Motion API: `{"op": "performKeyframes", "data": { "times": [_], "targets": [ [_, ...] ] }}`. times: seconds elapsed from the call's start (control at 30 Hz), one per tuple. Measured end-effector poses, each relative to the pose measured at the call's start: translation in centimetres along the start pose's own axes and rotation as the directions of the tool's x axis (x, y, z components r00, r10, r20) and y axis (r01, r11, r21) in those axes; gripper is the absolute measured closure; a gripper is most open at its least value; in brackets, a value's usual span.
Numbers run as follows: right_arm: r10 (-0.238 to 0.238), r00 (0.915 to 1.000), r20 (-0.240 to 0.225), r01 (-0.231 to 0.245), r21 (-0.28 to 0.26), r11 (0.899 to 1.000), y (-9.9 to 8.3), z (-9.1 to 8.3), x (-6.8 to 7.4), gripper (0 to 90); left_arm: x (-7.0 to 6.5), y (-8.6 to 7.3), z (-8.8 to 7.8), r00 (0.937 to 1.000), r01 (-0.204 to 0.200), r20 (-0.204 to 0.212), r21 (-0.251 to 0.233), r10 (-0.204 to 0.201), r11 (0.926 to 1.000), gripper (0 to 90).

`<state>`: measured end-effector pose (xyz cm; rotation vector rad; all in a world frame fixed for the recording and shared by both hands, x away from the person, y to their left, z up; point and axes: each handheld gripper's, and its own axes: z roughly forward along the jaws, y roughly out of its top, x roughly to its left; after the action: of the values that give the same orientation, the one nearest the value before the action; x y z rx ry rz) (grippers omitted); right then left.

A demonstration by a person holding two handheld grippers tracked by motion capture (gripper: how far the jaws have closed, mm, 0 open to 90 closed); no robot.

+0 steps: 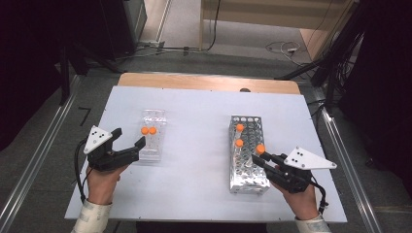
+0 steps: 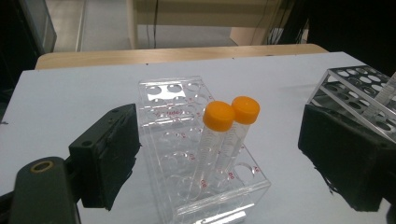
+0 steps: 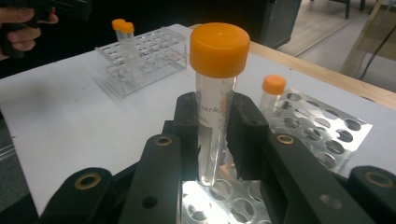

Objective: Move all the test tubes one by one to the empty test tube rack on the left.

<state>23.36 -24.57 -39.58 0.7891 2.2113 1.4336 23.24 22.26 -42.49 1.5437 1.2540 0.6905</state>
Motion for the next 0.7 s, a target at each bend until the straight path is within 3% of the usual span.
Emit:
{"op": "performKeyframes", "data": {
  "times": [0.47,0.7],
  "targets": [
    [-0.007,0.9945,-0.105,0.008,0.01,1.0,1.0,3.5,3.2,72.4,-0.3,0.1,-0.3,1.0,0.001,0.01,-0.002,-0.001,1.0,13.1],
    [-0.016,0.9926,-0.12,0.021,0.038,0.999,1.4,6.0,4.9,72.4,-0.2,0.2,-0.5,0.9999,0.001,0.011,-0.004,-0.001,1.0,13.0]
  ]
}}
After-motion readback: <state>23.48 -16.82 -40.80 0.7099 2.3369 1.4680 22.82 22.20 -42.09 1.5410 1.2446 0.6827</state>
